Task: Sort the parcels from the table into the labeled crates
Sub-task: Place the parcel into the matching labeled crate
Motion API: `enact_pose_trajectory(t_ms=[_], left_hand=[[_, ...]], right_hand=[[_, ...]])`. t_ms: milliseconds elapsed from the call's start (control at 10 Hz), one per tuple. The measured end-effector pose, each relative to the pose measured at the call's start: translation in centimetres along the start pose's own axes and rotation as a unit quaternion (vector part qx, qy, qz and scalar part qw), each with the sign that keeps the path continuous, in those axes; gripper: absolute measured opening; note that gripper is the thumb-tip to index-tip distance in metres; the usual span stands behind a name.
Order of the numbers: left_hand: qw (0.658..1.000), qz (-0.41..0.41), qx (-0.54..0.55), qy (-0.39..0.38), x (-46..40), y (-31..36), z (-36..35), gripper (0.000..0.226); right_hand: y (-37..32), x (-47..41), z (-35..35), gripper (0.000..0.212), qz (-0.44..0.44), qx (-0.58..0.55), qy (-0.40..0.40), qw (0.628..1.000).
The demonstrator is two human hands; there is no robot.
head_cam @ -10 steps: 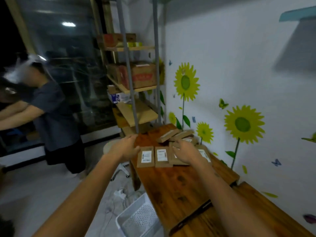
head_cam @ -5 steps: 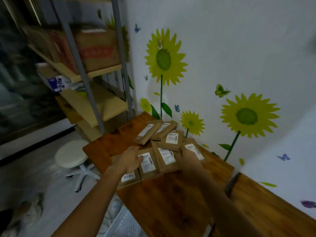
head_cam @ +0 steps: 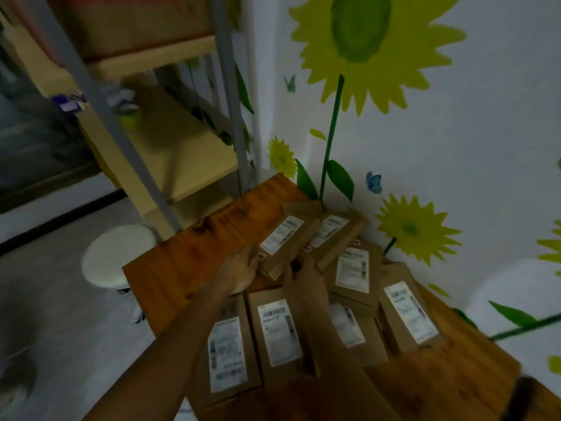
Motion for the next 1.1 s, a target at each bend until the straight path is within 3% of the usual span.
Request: enact_pose_trajectory(t_ms=[200, 500, 600, 800, 900, 1000, 1100], left_hand=[[0.992, 0.062, 0.109, -0.016, -6.0, -4.1, -3.4, 0.048], [0.942, 0.085, 0.322, 0.038, -5.2, -5.5, -4.1, 0.034], [0.893, 0.075, 0.440, 0.059, -0.8, -4.4, -1.6, 0.037], [0.790, 0.059, 0.609, 0.036, 11.3, 0.2, 3.3, 0.069], [0.754, 0.033, 0.656, 0.010, 17.5, 3.2, 4.1, 0.047], [0.767, -0.006, 0.641, -0.030, 22.4, 5.1, 4.3, 0.041], [0.787, -0.040, 0.615, -0.003, 25.3, 6.1, 5.6, 0.035]], right_hand=[[0.9, -4.0, -4.2, 0.059, -0.050, -0.043, -0.006, 0.998], [1.5, -4.0, -4.0, 0.038, -0.092, -0.134, 0.025, 0.986], [0.3, 0.0, -1.2, 0.029, -0.066, -0.161, 0.044, 0.984], [-2.2, 11.9, 2.4, 0.016, -0.065, -0.325, 0.004, 0.944], [-2.5, 18.2, 3.8, 0.011, -0.061, -0.387, 0.012, 0.920], [-1.2, 23.8, 4.5, 0.019, -0.073, -0.407, 0.019, 0.910], [0.9, 28.6, 5.8, 0.037, -0.099, -0.451, 0.043, 0.886]])
Point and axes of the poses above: each hand's wrist, its own x-axis away from the middle knuckle, its own z-axis out of the back of the hand, y = z × x, the point moved 8 cm from there along -x, towards the middle knuckle, and after that the axes turned 7 degrees about -z, right-handed, at the moved point
